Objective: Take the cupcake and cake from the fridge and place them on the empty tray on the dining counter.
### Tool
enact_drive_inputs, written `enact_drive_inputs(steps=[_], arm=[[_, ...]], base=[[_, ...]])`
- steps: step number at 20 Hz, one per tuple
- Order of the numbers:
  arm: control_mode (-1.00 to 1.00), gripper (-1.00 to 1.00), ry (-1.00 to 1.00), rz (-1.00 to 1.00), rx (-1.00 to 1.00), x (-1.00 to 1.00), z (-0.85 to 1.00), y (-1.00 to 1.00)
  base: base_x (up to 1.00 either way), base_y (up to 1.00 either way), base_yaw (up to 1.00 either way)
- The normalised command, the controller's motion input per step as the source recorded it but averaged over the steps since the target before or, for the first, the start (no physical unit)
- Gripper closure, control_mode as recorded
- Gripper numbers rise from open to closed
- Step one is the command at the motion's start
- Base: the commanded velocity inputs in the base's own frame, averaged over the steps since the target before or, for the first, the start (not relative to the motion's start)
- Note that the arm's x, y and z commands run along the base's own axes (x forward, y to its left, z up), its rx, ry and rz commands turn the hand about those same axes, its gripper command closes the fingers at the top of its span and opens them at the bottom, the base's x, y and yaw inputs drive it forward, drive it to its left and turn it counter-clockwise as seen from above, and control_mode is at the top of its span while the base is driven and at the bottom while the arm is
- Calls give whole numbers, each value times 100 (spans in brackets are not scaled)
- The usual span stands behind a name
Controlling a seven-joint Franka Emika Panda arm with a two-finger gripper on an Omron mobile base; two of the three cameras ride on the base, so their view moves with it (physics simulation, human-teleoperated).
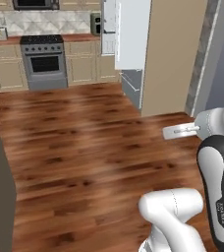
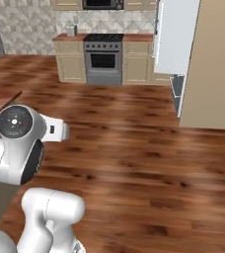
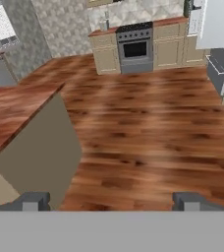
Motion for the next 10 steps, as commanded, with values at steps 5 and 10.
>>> enact_drive_inputs(steps=[5,10], arm=[[100,-100,0,0,0,0,0,0],[100,-100,0,0,0,0,0,0]], base=[[100,3,-3],[100,0,-6]])
